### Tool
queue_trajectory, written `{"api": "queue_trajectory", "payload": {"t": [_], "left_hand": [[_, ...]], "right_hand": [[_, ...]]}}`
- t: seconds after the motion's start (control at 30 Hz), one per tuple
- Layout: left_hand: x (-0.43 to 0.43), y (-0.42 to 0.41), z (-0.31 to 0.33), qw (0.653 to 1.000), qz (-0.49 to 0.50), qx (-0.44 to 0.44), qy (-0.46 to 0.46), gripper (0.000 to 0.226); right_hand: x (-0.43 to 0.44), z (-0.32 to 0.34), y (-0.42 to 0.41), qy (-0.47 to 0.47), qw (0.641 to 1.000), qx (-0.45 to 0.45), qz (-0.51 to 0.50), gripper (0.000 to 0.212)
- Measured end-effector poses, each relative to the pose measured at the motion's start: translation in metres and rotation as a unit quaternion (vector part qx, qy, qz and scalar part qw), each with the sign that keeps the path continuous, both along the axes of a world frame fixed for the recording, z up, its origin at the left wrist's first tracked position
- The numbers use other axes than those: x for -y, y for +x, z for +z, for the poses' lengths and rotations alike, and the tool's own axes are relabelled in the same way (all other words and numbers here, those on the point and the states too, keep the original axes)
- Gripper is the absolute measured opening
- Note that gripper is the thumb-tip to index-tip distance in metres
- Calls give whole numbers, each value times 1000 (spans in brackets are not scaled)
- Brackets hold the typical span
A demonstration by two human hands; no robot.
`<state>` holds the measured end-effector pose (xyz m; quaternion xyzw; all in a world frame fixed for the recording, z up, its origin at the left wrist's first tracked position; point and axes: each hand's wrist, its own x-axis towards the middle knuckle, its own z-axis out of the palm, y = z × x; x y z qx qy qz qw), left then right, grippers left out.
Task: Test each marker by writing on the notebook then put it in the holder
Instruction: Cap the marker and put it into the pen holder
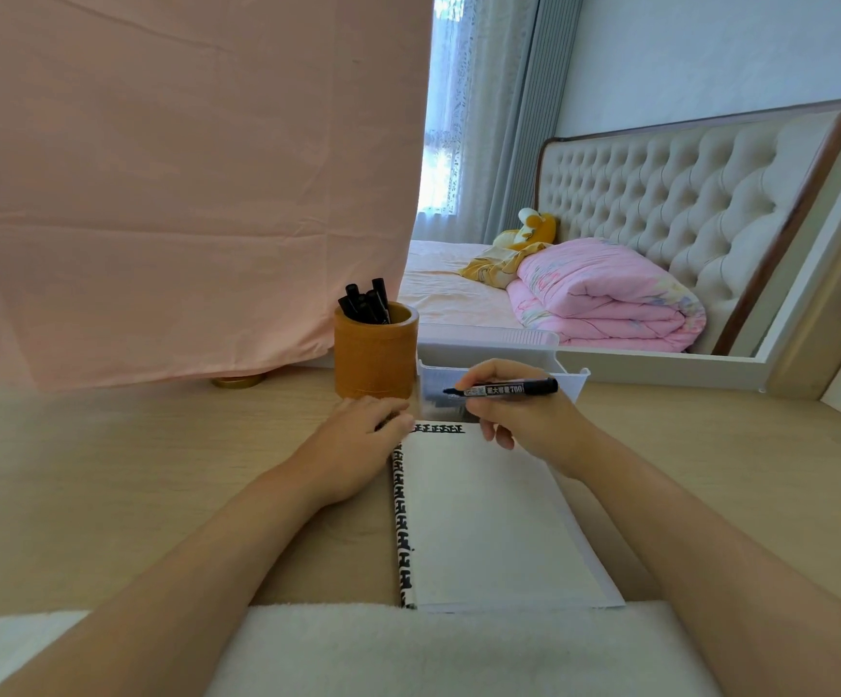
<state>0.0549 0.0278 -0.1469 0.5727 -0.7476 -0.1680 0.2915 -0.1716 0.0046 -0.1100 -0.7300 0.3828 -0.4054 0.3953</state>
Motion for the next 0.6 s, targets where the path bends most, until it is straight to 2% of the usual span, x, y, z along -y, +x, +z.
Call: {"api": "queue_trajectory", "payload": {"t": [0.1,0.23,0.37,0.47,0.6], "left_hand": [[2,10,2,999,31,-39,-13,35],[6,23,2,996,83,20,-21,29],[8,28,1,995,83,55,-11,25],[7,31,4,996,58,72,4,13],[4,36,8,998,46,35,-27,9]], "right_hand": [[-3,9,1,23,999,-26,38,26],[-7,17,1,56,988,-68,124,46],[-11,25,3,132,976,-78,156,48],[-12,24,5,142,973,-85,161,41],[-10,22,8,43,981,-167,89,17]]}}
